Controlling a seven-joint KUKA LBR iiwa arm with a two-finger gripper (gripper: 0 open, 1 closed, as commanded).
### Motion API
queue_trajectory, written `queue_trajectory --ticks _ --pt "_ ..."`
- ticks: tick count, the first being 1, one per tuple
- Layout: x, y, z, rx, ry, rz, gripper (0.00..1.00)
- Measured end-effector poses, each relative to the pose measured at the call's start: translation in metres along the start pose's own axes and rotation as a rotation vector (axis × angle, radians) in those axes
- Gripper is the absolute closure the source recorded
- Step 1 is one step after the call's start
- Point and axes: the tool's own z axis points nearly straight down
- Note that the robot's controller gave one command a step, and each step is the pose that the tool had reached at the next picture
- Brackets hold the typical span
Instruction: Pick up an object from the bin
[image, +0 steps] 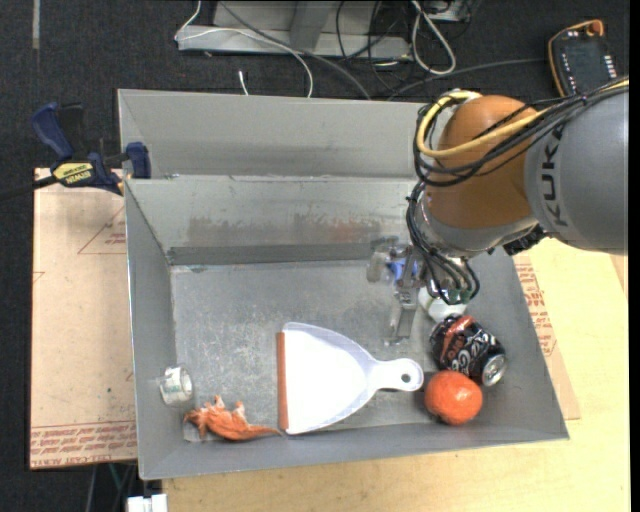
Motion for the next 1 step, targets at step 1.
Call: queue_trajectory --ticks 1 --pt "-0.0015 0.0 -0.0049 0.0 -0.008 0.0 0.0"
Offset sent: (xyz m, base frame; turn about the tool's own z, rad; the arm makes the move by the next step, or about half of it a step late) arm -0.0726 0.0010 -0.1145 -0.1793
